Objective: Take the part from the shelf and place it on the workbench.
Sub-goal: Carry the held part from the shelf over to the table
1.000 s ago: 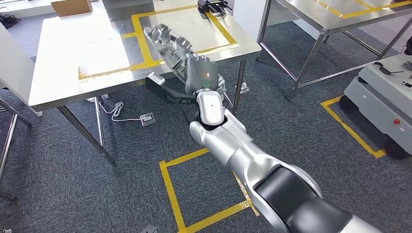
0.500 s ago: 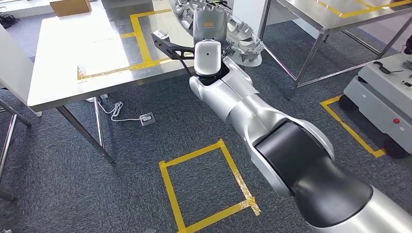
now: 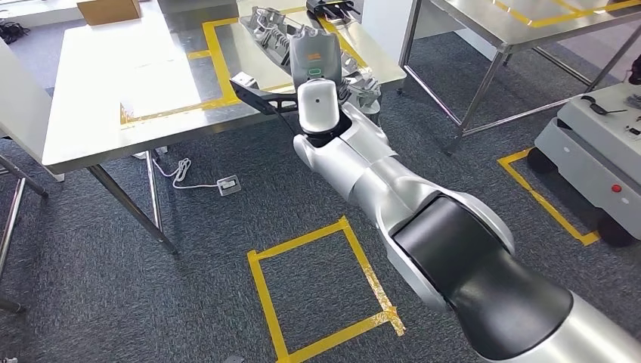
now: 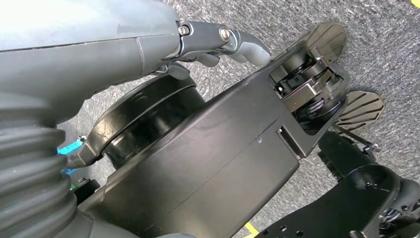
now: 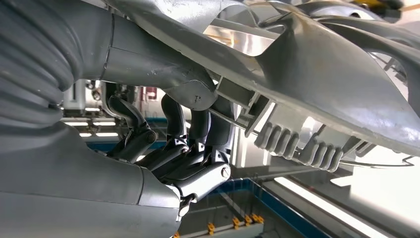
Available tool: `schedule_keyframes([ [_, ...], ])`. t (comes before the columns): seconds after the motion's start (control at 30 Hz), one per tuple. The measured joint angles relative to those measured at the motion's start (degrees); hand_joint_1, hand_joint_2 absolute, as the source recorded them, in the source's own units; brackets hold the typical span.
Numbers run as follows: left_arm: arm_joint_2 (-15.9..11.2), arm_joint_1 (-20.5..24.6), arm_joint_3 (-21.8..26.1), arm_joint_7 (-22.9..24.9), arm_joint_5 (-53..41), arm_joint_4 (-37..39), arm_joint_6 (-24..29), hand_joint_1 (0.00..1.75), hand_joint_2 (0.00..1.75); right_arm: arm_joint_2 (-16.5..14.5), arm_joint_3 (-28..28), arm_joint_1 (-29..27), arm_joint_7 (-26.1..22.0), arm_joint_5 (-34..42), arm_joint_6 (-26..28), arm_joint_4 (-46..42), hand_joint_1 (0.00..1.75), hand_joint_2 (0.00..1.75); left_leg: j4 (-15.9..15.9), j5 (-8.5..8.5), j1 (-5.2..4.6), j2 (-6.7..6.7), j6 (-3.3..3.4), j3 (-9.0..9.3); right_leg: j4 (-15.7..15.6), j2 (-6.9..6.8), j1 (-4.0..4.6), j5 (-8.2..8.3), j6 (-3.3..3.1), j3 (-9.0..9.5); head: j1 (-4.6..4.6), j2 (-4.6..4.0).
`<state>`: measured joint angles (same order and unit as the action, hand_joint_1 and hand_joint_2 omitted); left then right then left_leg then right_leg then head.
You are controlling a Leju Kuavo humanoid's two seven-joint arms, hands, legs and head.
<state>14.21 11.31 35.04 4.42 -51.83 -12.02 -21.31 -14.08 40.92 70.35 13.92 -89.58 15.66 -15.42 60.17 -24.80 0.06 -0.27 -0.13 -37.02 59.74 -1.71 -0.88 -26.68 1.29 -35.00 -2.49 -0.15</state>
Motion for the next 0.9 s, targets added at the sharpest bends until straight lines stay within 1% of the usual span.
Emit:
schedule_keyframes([
  [0.33, 0.0, 0.22, 0.0, -0.03, -0.1, 0.0, 0.0, 0.0, 1.75, -0.46, 2.04, -0.56, -0.38, -0.01, 0.57, 0.16, 1.75, 1.75, -0.01, 0.01, 0.01, 0.0, 0.0, 0.0, 0.0, -0.01, 0.01, 0.0, 0.0, -0.01, 0.0, 0.0],
  [0.57, 0.0, 0.22, 0.0, -0.02, -0.1, 0.0, 0.0, 0.0, 1.75, -0.52, 2.27, -0.61, -0.53, -0.01, 0.58, 0.19, 1.75, 1.75, 0.0, 0.0, 0.0, 0.0, 0.0, 0.0, 0.0, -0.01, 0.0, 0.0, 0.0, 0.0, 0.0, 0.0],
  [0.7, 0.0, 0.25, 0.0, 0.22, -0.17, 0.01, 0.0, 0.0, 1.75, -0.86, 2.39, -0.88, -2.43, 0.01, 1.31, 0.19, 1.75, 1.75, -0.01, 0.0, 0.0, 0.0, 0.0, 0.0, 0.0, 0.01, 0.0, 0.0, 0.0, -0.01, 0.0, 0.0],
  [0.83, 0.0, 0.45, 0.0, 0.7, -0.46, 0.02, 0.0, 0.0, 1.75, -2.02, 3.38, -1.64, -5.38, 0.01, 1.9, 0.19, 1.75, 1.75, -0.01, 0.0, 0.0, 0.01, 0.0, 0.01, -0.01, 0.03, 0.01, 0.0, 0.0, -0.02, -0.01, 0.0],
  [0.9, 0.0, 0.61, 0.0, 0.87, -0.68, 0.02, 0.0, 0.0, 1.75, -2.7, 4.48, -2.13, -6.01, -0.01, 2.12, 0.19, 1.75, 1.75, 0.0, -0.01, -0.03, 0.01, 0.01, 0.0, -0.02, 0.02, 0.0, 0.0, 0.0, -0.02, -0.01, 0.0],
])
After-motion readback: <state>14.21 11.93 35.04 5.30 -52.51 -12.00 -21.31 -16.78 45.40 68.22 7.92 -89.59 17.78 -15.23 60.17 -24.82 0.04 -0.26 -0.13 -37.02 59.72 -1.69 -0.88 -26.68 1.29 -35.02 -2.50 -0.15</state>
